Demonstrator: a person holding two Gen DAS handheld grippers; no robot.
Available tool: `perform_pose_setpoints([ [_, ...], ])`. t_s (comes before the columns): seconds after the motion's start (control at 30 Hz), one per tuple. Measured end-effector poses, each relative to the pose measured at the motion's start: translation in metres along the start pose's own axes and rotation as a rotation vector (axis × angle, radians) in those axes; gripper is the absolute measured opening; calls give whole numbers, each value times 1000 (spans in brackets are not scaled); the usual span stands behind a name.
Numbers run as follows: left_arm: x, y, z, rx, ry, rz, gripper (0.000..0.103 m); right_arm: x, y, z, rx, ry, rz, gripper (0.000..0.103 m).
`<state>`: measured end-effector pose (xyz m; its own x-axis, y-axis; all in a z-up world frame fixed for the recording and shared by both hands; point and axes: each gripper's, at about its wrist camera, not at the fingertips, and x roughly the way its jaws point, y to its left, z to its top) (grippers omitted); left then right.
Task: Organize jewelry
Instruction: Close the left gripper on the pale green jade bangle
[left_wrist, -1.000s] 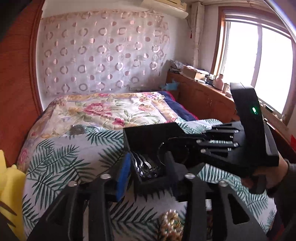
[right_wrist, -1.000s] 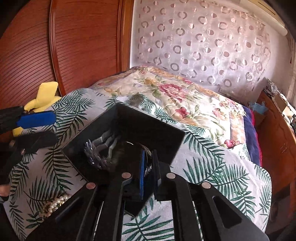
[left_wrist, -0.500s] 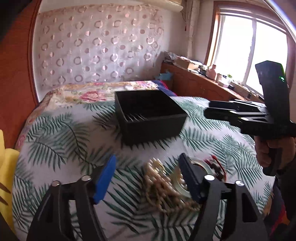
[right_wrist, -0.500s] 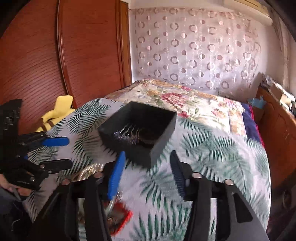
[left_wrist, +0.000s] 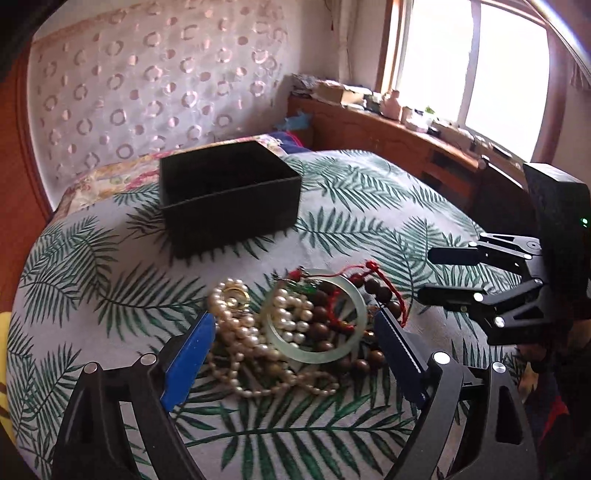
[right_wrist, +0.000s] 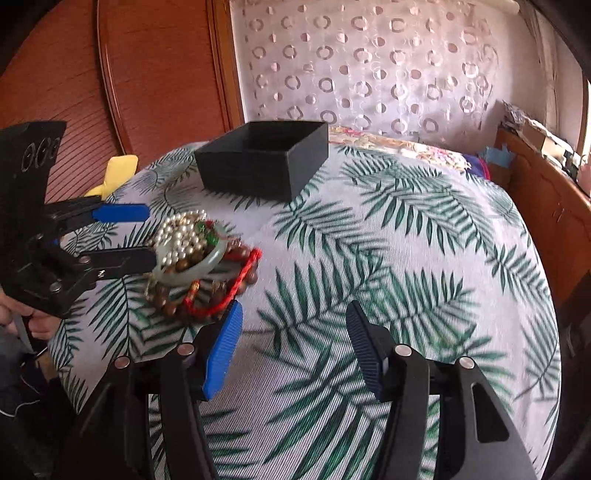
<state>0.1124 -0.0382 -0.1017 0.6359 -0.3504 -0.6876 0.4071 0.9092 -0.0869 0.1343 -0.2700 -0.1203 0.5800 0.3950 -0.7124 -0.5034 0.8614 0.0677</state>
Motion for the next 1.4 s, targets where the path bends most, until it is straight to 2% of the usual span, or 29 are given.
perform_pose_setpoints([
  [0.37, 26, -12, 14, 50, 83, 15, 84, -7, 2, -8, 13, -33, 9, 61],
  [0.63, 21, -23, 22, 98, 62, 4, 82, -10, 5, -10, -1, -49, -1, 61],
  [0.93, 43, -18, 23, 119, 149, 27, 79, -10, 6, -10, 4, -52, 2, 61],
  [0.97, 43, -18, 22, 123, 148, 27, 76, -10, 6, -11, 3, -53, 3, 61],
  [1.0, 42, -17, 23, 118, 146, 11, 69, -10, 6, -10, 3, -54, 3, 61],
  [1.13, 36, -17, 21, 123, 133, 9, 69, -10, 6, -10, 5, -54, 3, 61],
  [1.4, 0, -18, 33, 104, 22, 20, 69, -10, 8, -10, 4, -48, 1, 61],
])
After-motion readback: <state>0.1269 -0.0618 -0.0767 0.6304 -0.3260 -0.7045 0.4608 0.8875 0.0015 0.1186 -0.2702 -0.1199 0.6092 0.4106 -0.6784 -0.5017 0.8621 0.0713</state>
